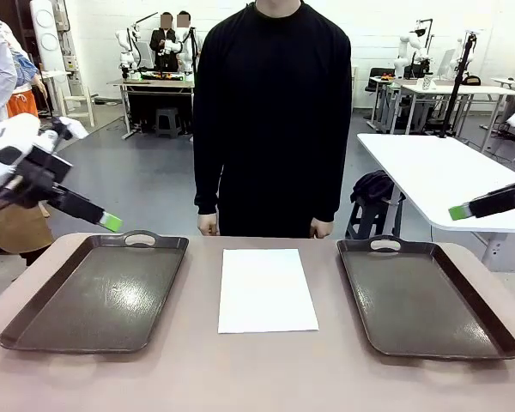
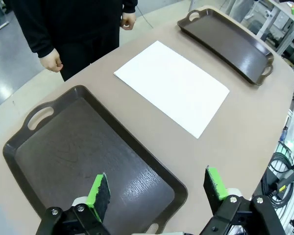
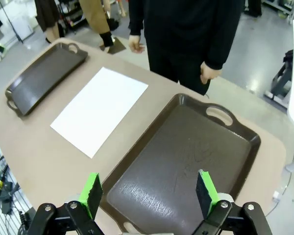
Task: Sort the A4 documents.
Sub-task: Receive the A4 Paper.
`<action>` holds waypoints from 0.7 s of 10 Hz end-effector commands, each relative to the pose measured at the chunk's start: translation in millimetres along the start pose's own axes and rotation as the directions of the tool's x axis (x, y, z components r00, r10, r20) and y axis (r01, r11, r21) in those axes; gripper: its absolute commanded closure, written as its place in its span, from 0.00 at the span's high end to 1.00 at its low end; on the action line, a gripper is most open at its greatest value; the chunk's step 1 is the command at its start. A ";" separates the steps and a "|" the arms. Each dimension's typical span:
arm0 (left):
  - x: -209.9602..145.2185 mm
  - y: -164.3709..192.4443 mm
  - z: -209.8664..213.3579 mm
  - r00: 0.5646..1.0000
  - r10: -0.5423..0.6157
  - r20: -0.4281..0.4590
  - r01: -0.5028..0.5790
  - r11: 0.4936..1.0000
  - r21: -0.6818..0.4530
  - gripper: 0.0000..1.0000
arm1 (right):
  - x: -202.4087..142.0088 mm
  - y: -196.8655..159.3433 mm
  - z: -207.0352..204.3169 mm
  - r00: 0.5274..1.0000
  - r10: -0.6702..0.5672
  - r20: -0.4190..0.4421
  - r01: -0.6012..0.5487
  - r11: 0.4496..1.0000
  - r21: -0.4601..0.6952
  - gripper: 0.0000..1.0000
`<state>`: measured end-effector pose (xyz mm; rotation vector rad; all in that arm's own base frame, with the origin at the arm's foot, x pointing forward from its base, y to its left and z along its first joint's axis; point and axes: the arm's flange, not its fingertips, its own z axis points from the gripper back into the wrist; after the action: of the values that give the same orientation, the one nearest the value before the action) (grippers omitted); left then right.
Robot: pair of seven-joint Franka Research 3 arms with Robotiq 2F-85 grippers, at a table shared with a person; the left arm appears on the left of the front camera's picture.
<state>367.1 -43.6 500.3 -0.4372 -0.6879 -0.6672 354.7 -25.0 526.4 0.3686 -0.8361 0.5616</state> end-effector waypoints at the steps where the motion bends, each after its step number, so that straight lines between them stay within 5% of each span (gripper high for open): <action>1: -52.2 -16.8 1.0 1.000 -0.011 -0.004 0.011 0.998 0.057 1.00 | -30.9 16.7 -9.5 1.000 0.011 0.015 -0.011 0.999 0.048 1.00; 7: -54.4 -16.5 2.7 1.000 -0.003 -0.004 0.004 0.991 0.132 1.00 | -30.0 19.8 -19.6 1.000 0.031 -0.001 -0.031 0.997 0.068 1.00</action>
<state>367.5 -27.2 505.7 -0.3259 -0.7076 -0.6365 357.0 -11.8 518.7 0.3971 -0.8087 0.6020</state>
